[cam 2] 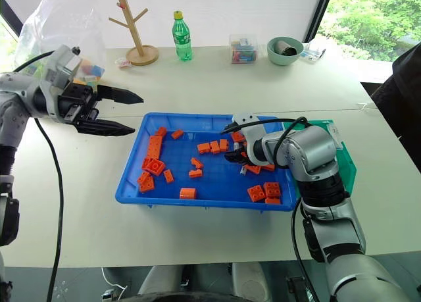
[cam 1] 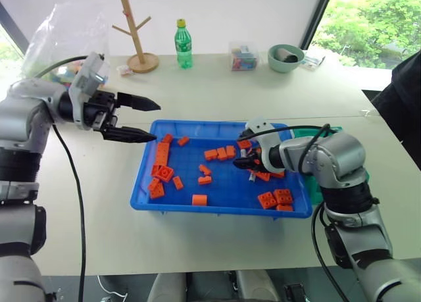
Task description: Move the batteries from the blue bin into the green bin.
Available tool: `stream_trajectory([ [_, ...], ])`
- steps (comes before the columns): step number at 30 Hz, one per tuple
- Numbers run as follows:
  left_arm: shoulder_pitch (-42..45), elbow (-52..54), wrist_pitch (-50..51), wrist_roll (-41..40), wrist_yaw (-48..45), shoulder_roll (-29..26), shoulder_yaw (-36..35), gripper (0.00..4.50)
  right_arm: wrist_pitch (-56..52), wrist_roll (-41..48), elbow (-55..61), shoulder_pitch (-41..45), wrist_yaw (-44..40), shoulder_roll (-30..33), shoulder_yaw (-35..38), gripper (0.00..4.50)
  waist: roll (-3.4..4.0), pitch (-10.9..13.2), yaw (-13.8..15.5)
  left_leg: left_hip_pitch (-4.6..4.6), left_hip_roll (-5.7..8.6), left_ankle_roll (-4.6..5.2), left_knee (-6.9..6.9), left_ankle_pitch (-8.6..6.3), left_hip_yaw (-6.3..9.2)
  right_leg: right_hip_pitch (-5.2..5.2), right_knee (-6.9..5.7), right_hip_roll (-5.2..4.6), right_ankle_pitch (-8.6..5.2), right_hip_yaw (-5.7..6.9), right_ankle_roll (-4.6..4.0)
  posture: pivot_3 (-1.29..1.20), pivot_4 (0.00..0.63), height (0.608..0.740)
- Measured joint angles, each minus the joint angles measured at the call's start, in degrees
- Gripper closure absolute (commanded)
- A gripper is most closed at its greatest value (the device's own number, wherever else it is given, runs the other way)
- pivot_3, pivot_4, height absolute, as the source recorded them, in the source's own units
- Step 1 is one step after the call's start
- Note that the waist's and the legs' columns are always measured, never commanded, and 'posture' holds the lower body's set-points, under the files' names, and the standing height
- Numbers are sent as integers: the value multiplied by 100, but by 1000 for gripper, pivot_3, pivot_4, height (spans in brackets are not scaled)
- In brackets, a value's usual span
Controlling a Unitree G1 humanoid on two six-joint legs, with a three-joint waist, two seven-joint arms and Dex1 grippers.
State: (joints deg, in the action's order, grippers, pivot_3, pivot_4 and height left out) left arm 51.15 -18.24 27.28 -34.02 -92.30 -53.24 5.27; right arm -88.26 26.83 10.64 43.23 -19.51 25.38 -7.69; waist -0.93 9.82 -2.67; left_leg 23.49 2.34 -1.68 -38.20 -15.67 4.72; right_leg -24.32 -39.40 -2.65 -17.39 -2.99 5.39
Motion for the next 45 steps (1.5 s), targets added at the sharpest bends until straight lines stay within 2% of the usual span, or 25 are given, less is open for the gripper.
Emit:
stream_trajectory([
  [11, -47, 34, 92, 90, 0, 30, -90, 0, 502, -192, -497, 81, -136, -10, -208, 1532, -1, -1, 12, -1, 0, 0, -1, 0, 1, 2, 0, 0, 0, 1, 0, 0, 150, 736],
  [14, -46, 34, 95, 94, 0, 30, -166, 0, 591, -239, -527, 76, -179, 0, -288, 2373, -1, -1, 12, -1, 0, 0, -2, 0, 1, 3, 0, 0, 0, 1, 0, 0, 150, 736],
  [17, -46, 34, 97, 103, 0, 30, -170, 0, 613, -306, -538, 51, -193, -1, -346, 3752, -1, -1, 10, -1, 0, 0, -1, 0, 1, 3, 0, 0, 0, 1, 0, 0, 150, 736],
  [18, -46, 34, 98, 104, 0, 30, -174, 0, 614, -314, -538, 51, -201, -2, -360, 4346, -1, -1, 9, -1, 0, 0, -1, 0, 1, 2, 0, 0, 0, 1, 0, 0, 150, 736],
  [19, -46, 35, 98, 105, 0, 33, -174, 0, 621, -323, -538, 55, -220, -4, -370, 4468, -1, -1, 4, -1, 0, 0, -1, 0, 1, 2, 0, 0, 0, 1, 0, 0, 150, 736],
  [28, -46, 33, 95, 105, 0, 37, -179, 0, 299, -338, -527, 141, -215, -227, -221, 4468, -1, -1, -3, -2, 0, 0, -1, 0, 2, 1, -1, 1, 0, 1, 0, 0, 150, 736],
  [32, -41, 28, 79, 108, 0, 136, -178, 0, -223, -168, -423, 792, -239, -456, 314, 4468, 1, 1, 4, -2, 0, 0, -1, 0, 2, -3, -7, 0, 0, 0, 0, 0, 150, 736],
  [34, -33, 30, 73, 112, 1, 199, -173, 0, -277, -79, -198, 1129, -355, -72, 583, 4468, 1, 1, 46, 0, 2, 0, 0, 0, 7, 1, 1, -3, 0, 6, 0, 0, 150, 736],
  [37, -35, 13, 64, 133, 1, 199, -175, 0, -192, -75, 69, 1118, -585, 1177, 947, 4468, -2, -1, 158, 2, 6, 8, 3, -4, 6, 15, 28, -8, 0, 12, 0, 0, 150, 736],
  [42, -9, -75, -5, 154, 1, 232, -157, 0, 52, -70, 163, -37, -1099, 2924, 1428, 4468, -1, -1, 173, 5, 5, 19, 4, -11, -5, 13, 33, -10, 0, 10, 0, 0, 150, 736],
  [45, 59, -127, -49, 151, 1, 285, -124, 0, 99, -63, 212, -660, -1302, 3436, 1894, 4468, 0, 0, 121, -1, -1, 19, 4, -11, -13, 10, 20, -3, 0, 1, 0, 0, 150, 736],
])
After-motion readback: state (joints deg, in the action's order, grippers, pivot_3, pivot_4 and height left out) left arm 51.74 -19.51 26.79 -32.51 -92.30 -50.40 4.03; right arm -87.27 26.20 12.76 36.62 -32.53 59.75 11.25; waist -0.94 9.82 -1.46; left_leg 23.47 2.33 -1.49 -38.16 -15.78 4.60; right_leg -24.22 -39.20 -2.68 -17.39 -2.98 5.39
